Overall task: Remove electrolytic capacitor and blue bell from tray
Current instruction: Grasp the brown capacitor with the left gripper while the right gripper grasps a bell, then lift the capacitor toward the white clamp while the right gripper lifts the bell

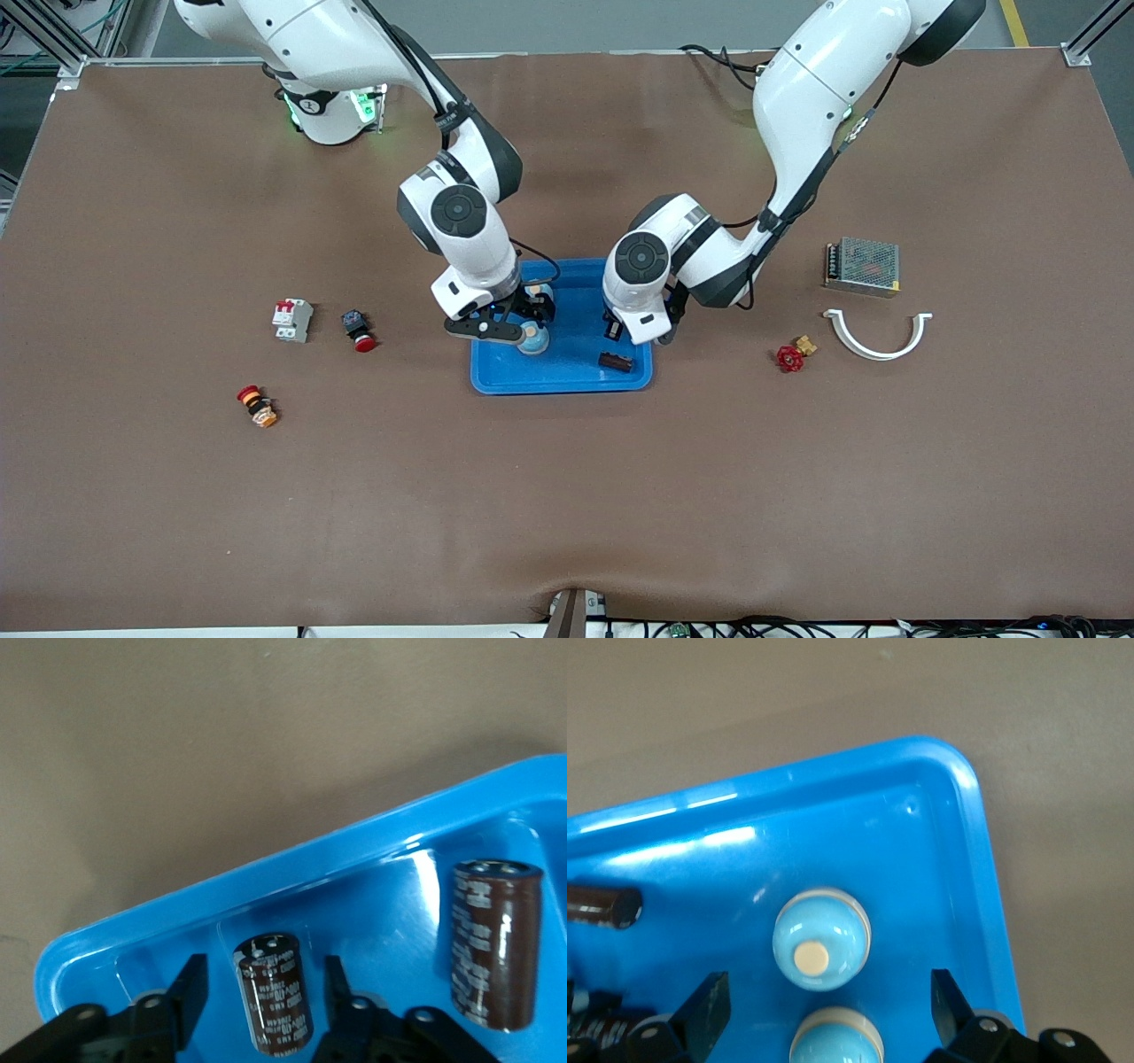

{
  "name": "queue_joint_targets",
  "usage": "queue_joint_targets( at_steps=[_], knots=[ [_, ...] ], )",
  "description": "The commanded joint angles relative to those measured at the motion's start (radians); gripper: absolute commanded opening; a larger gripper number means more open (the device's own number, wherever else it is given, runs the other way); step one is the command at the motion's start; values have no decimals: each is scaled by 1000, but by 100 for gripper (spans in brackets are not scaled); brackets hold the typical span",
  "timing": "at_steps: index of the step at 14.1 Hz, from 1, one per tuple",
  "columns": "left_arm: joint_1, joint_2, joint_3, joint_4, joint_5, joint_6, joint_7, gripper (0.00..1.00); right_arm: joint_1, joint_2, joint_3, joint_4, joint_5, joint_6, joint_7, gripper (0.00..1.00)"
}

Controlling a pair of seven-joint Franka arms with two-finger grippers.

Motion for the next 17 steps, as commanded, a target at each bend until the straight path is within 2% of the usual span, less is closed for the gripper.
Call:
queue_joint_targets(
  at_steps=[1, 3, 7, 9, 17],
  knots=[
    [-16, 14, 9, 16, 20, 6, -42, 35, 15, 72, -11, 87, -62, -9, 47, 100],
    [-13, 8, 10, 18, 20, 5, -41, 0, 15, 98, -11, 106, -72, -6, 47, 100],
    [7, -29, 15, 27, 34, -20, -24, 0, 15, 121, -11, 106, -112, 9, 47, 100],
    [35, -67, 13, 27, 71, -80, 11, 0, 22, 137, -11, 106, -114, 17, 49, 100],
    [215, -193, -1, 10, 54, -319, 327, 0, 25, 186, -11, 106, -126, 86, 47, 100]
  ],
)
